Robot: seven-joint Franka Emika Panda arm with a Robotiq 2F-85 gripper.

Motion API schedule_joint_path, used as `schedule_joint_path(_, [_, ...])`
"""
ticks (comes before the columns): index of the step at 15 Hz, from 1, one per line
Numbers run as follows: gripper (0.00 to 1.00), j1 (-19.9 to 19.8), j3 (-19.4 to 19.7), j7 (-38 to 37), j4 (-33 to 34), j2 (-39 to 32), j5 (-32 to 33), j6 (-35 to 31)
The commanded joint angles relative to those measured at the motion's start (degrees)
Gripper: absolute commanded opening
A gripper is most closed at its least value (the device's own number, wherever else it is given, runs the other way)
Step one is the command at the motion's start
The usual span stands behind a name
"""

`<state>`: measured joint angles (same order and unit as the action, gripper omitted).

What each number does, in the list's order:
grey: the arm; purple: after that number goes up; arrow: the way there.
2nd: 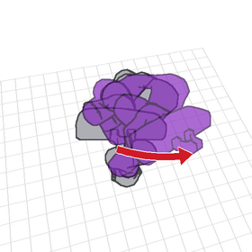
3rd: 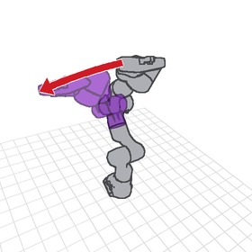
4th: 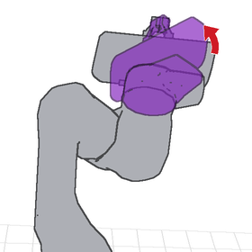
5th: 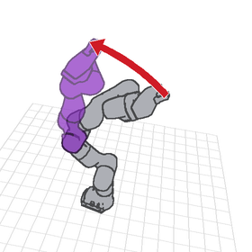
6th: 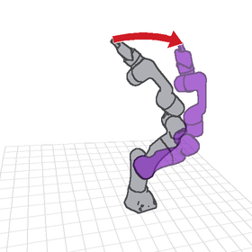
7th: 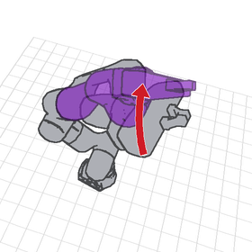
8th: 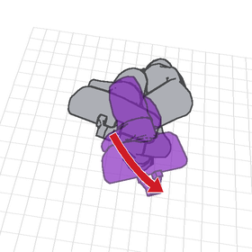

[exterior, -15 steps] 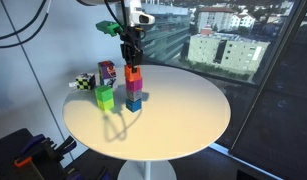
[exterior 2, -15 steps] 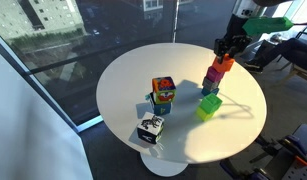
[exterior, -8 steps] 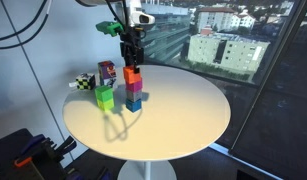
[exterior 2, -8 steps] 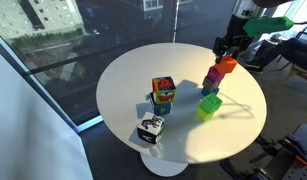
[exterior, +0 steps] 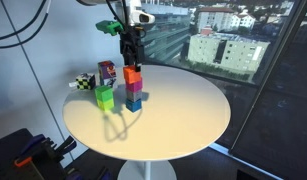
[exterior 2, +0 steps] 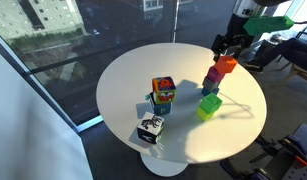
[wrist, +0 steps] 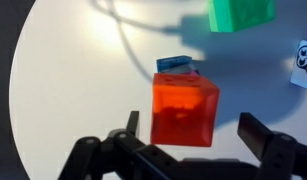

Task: Pick up the orange block and put it on the pink block

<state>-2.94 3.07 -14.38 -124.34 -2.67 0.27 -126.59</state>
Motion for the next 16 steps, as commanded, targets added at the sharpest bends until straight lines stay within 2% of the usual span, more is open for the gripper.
schedule_joint_path(1, [1.00, -0.07, -0.02, 2.67, 0.36, 1.72, -3.21, 1.23])
schedule_joint_path(4, [1.00, -0.07, -0.03, 4.64, 0.01, 3.16, -4.80, 2.85])
schedule_joint_path(12, [1.00, 0.01, -0.07, 9.29, -0.26, 7.99, -2.70, 19.75])
schedule_joint_path(16, [1.00, 0.07, -0.23, 10.63, -0.74, 10.87, -1.83, 25.03])
